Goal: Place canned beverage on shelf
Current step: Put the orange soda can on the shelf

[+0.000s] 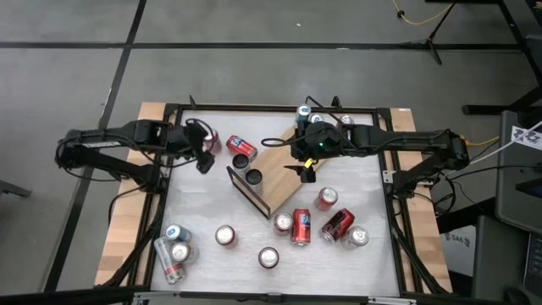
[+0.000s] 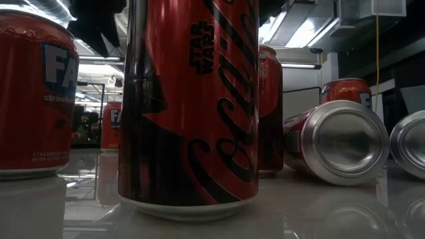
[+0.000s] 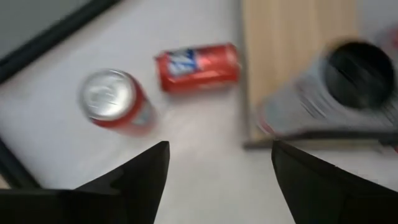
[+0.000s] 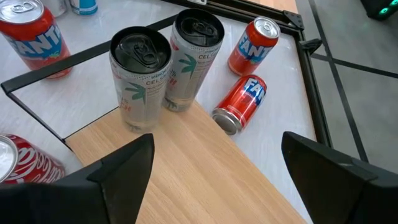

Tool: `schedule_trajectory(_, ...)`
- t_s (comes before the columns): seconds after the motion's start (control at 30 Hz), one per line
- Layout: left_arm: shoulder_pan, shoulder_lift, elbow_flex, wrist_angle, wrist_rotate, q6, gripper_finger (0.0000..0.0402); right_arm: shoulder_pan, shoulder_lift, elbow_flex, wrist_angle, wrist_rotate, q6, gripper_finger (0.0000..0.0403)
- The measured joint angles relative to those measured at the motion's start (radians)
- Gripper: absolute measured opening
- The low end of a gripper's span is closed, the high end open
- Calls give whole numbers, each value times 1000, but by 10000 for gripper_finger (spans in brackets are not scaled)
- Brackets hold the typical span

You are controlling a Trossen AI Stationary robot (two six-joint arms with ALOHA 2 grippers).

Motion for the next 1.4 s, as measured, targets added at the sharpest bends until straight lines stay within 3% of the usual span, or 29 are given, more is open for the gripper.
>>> schedule_trajectory(0.27,251,1,0,56,14,138,276,0,0,0,1,-1,0,342)
schedule_trajectory(0.6,493,126,-1,96,194,364,276,0,0,0,1,-2,0,342)
schedule_trajectory(0.93,558,254,-1,94,194,375,276,0,0,0,1,-2,0,342)
schedule_trajectory(1.4,563,273,-1,91,196,425,277,0,0,0,1,-2,0,342)
